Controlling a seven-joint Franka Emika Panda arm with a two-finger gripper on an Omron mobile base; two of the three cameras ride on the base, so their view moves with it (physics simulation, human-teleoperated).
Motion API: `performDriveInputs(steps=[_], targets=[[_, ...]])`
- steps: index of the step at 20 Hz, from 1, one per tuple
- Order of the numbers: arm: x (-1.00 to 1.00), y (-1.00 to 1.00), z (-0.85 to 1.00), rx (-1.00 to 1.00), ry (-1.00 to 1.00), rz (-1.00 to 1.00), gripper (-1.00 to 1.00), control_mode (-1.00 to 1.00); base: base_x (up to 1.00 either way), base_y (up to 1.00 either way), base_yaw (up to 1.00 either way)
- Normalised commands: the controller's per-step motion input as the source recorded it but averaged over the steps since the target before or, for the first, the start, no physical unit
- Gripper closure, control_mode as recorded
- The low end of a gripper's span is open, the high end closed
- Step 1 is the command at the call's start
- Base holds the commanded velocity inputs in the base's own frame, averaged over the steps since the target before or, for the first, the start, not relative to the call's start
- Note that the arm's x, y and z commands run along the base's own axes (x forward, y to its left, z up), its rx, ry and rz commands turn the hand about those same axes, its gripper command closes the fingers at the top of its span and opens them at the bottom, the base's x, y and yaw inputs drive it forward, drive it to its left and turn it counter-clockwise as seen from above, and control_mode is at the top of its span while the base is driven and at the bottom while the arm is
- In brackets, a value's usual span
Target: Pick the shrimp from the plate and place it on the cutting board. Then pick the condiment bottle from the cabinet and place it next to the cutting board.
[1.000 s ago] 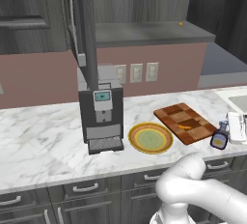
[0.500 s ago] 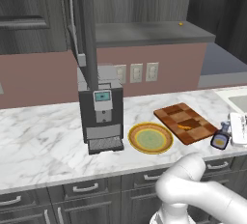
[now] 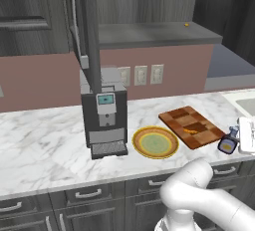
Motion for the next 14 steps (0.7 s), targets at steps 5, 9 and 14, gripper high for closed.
performDriveInputs(steps=[5,9,14], targets=[[0.02,0.05,-0.12,0.0,0.0,0.0,1.0,-1.0,0.0,0.0,0.0],[0.06,0.07,-0.13,0.0,0.0,0.0,1.0,-1.0,0.0,0.0,0.0],[0.03,0.02,-0.1,0.0,0.0,0.0,1.0,-1.0,0.0,0.0,0.0]])
